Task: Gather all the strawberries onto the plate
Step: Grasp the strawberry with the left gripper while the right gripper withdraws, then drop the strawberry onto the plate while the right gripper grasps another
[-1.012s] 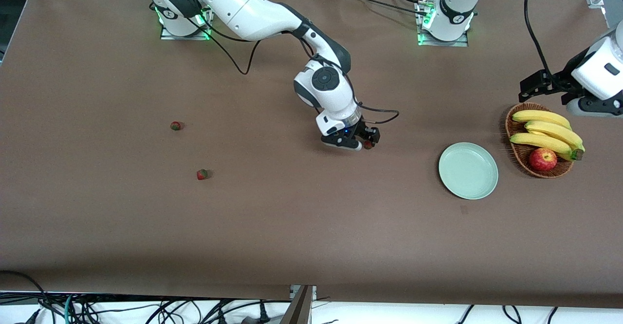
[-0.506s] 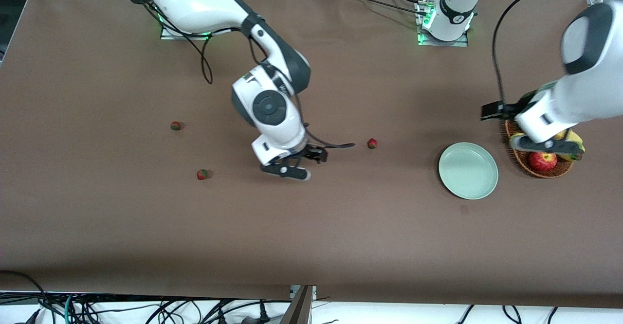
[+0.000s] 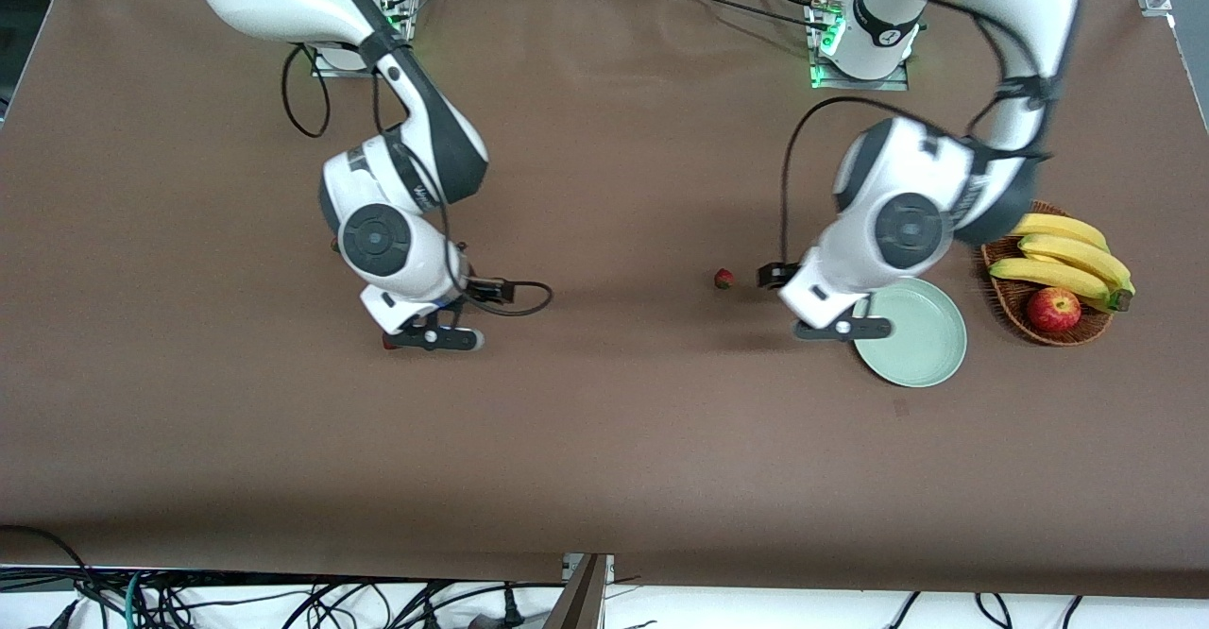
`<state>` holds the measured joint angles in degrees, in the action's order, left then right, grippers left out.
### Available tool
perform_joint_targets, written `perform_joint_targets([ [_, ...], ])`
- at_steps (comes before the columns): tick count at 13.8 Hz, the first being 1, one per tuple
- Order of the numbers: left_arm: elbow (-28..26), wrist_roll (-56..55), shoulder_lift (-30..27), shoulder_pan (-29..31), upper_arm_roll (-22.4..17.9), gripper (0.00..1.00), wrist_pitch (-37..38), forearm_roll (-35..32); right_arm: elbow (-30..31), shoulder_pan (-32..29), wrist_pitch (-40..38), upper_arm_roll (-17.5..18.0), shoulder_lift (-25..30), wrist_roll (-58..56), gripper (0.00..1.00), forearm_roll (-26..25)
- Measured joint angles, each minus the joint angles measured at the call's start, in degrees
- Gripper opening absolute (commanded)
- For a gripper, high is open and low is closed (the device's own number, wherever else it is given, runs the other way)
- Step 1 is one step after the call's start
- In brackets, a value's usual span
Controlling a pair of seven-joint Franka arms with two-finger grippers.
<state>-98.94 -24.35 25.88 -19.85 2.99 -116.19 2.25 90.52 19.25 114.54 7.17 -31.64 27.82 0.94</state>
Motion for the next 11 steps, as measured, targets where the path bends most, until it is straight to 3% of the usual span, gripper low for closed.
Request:
perform_joint_targets([
  [2,-5.76,-4.30,1.74,-3.40,-0.03,1.00,-10.18,-0.22,6.56,-3.27,0.01,-0.03,3.91,-5.77,1.00,-0.02],
  [5,-9.54,-6.77,4.65,-6.02,-0.05,1.00,-16.85,-1.54,15.35,-7.65,0.03,-0.08,9.26,-11.33,1.00,-2.36],
  [9,-9.80,-6.94,7.70,-6.66,-0.05,1.00,-19.50,-2.34,24.39,-11.09,0.92,-0.41,13.34,-13.91,1.00,-5.81],
  [11,-9.92,-6.94,7.80,-7.22,-0.05,1.00,-19.55,-2.34,28.48,-11.33,4.28,-2.55,13.72,-15.90,1.00,-5.94],
])
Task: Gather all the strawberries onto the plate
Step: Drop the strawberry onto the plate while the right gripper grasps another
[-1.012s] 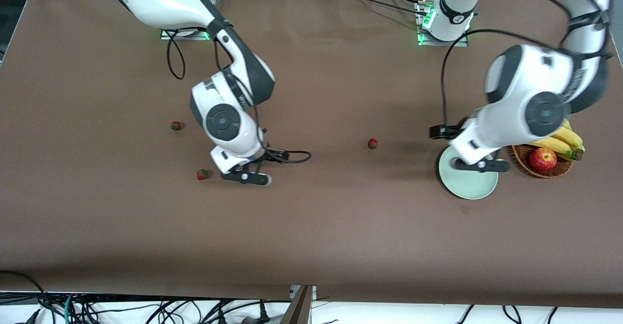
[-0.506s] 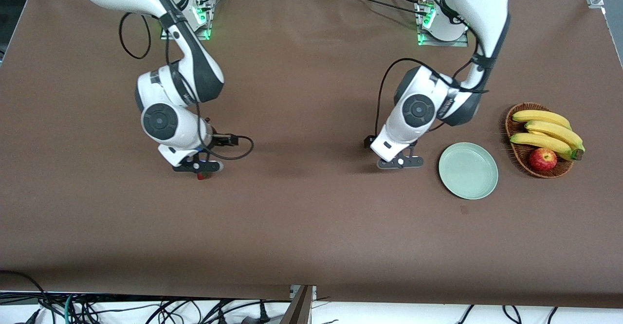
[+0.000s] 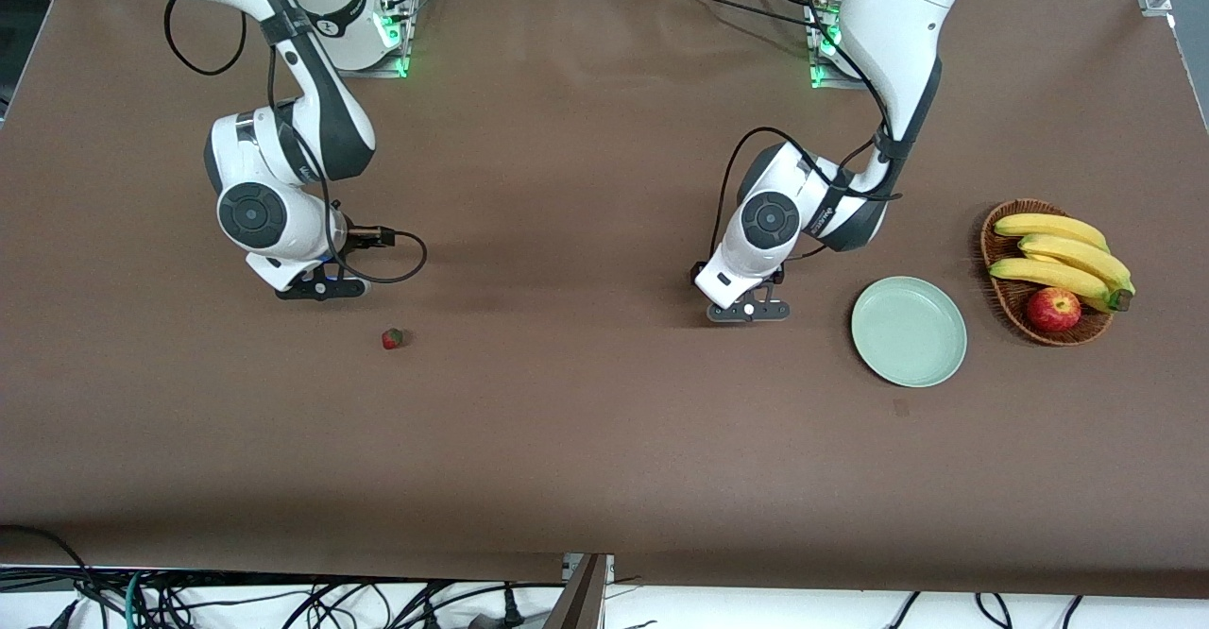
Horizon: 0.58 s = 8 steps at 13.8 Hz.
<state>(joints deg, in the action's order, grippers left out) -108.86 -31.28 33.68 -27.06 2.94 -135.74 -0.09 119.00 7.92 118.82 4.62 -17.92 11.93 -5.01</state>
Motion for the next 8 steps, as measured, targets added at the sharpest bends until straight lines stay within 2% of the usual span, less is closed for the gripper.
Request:
perform_joint_targets([
  [2,-0.28,0.00,0.00,-0.51,-0.01,1.00,0.00,0.00,4.10,-0.30,5.05,-3.41,-0.02,-4.29,1.00,-0.02],
  [5,-0.75,0.00,0.00,-0.99,-0.01,0.40,0.00,0.00,7.81,-0.93,10.01,-6.45,-0.33,-8.55,1.00,-0.01],
  [7,-0.75,0.00,0.00,-1.09,-0.01,0.10,-0.02,0.00,9.17,-0.90,12.21,-6.42,-0.61,-8.59,1.00,-0.01],
  [8,-0.74,0.00,-0.02,-1.09,-0.03,0.03,-0.09,0.00,10.05,-0.88,13.67,-6.37,-0.77,-8.59,1.00,-0.01],
])
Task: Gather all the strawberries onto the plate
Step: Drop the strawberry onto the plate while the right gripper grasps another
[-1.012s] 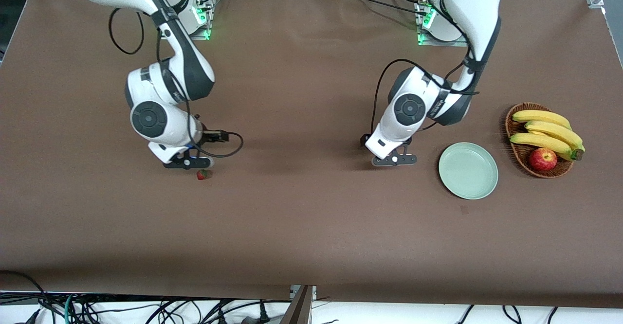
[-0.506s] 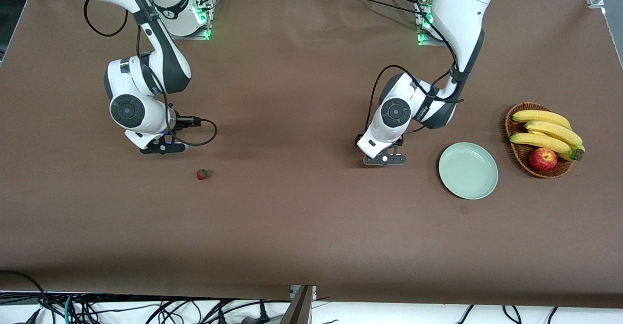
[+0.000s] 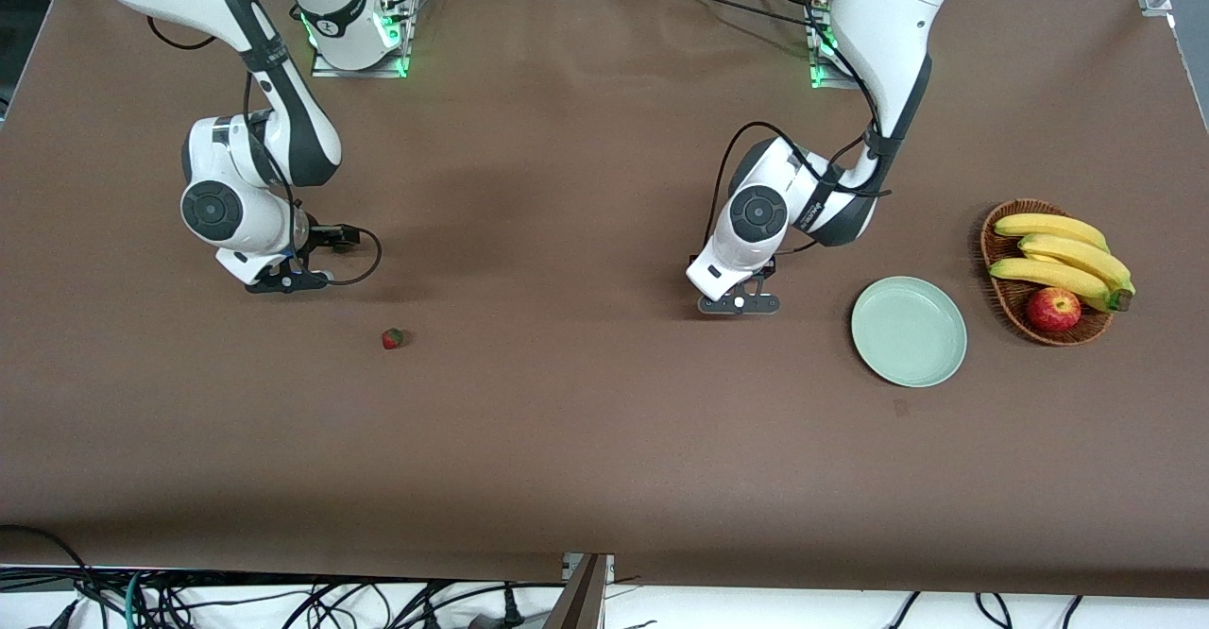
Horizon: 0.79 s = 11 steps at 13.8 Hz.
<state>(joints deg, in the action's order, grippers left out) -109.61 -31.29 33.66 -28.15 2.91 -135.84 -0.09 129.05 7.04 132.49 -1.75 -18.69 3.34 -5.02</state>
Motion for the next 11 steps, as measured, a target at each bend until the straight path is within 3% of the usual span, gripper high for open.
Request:
perform_joint_targets([
  [4,0.39,1.10,-1.41,0.25,-0.78,0.05,1.51,-0.04,2.08,0.01,3.49,0.03,-1.24,0.00,0.99,0.03],
  [5,0.79,2.52,-2.40,0.80,-1.24,0.04,4.00,-0.05,2.29,0.01,3.82,0.03,-1.55,0.00,0.89,0.03],
  [7,2.97,7.48,-4.75,3.85,-1.74,0.04,11.89,-0.09,2.57,0.01,4.52,0.03,-1.94,0.00,0.41,0.04],
  [8,4.36,10.12,-5.66,5.52,-1.85,0.05,15.69,-0.17,2.64,0.01,4.64,0.03,-1.99,0.00,0.27,0.04],
  [11,7.62,17.69,-6.86,10.59,-2.01,0.05,21.61,-4.28,2.73,0.02,4.85,0.05,-1.99,0.00,0.07,0.05],
])
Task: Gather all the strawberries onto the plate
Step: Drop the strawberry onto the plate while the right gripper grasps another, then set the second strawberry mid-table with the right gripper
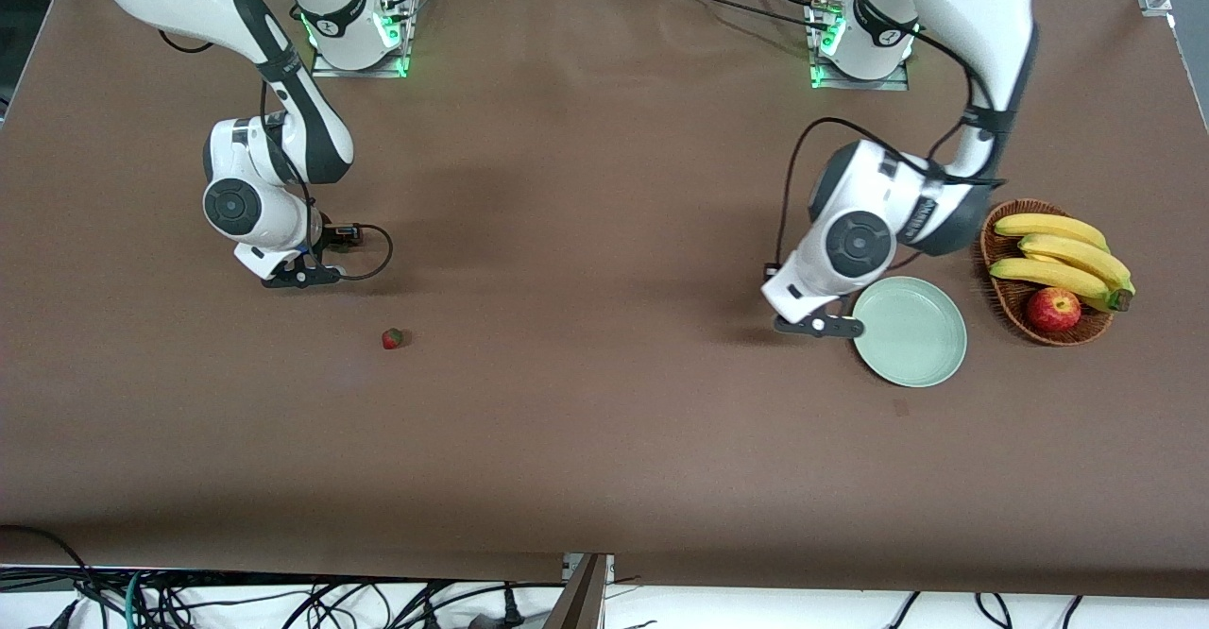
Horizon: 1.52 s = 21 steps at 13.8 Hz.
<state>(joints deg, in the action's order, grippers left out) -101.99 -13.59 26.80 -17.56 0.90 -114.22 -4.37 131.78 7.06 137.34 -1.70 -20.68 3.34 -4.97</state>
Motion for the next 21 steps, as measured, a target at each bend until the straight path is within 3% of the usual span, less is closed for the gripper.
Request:
perform_joint_targets([
  [1,0.30,3.39,0.00,1.69,-0.04,0.05,0.40,-0.84,0.00,0.00,0.03,0.01,0.01,0.00,0.00,0.01],
  [7,0.29,26.32,0.73,11.43,-0.14,0.08,-0.91,-2.54,-1.11,0.00,1.07,0.62,0.16,0.00,0.00,0.03],
  [11,0.20,41.73,5.07,16.56,-0.17,0.14,-8.61,-2.59,-8.11,0.73,1.24,7.32,0.04,0.29,0.00,3.33],
  [13,0.20,46.39,7.37,18.35,-0.15,0.29,-11.62,-2.59,-12.19,1.95,1.28,11.44,-1.49,4.30,0.00,5.21],
  [14,0.22,47.60,8.23,18.78,-0.14,0.45,-12.39,-2.59,-14.84,3.23,1.35,13.16,-2.95,8.98,0.00,5.28],
  [16,0.33,49.30,8.88,18.93,-0.04,1.00,-12.96,-2.59,-22.18,7.32,1.68,15.54,-7.26,19.54,0.00,5.32],
  [21,2.06,50.28,7.54,18.90,0.31,1.00,-12.89,-2.59,-44.64,20.49,2.77,16.40,-22.01,43.69,0.00,5.35],
])
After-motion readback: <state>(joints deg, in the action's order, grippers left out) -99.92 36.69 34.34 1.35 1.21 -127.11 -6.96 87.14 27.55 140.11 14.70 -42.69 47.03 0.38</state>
